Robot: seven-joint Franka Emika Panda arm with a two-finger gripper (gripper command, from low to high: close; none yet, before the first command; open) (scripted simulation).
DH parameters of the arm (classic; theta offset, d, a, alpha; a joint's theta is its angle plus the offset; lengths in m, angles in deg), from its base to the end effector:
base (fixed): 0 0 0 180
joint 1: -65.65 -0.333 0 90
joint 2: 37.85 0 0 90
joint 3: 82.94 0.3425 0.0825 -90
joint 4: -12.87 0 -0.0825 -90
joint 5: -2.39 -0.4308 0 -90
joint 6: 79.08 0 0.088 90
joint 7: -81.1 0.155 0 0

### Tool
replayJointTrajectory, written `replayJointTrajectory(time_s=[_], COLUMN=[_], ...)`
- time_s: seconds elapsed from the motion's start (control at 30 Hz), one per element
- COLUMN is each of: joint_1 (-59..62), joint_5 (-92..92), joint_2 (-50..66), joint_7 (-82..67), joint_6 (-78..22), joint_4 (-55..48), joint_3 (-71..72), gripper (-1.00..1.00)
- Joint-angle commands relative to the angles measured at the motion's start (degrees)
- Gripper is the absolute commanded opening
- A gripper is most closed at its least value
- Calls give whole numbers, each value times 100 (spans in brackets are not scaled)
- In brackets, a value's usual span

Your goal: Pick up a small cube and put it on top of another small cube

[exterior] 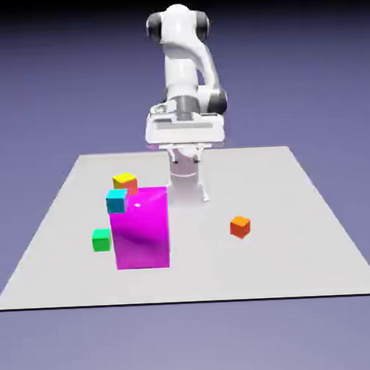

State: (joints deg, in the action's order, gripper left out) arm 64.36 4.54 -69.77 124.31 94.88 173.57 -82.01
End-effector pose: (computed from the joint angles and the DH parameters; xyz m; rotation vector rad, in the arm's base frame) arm 0.4480 0.0196 0.4149 -2.5212 0.8899 -1.0406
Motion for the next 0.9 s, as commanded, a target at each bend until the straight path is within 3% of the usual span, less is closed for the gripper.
replayJointTrajectory(time_s=[0.0,0.57,0.87], joint_1=[64,1153,1491], joint_5=[-86,-1555,-2896], joint_2=[208,3738,5607], joint_7=[-1,-27,-55], joint_6=[-244,-4393,-6588], joint_4=[-161,-2887,-3839], joint_3=[-121,-2170,-3256], gripper=[0,0,0])
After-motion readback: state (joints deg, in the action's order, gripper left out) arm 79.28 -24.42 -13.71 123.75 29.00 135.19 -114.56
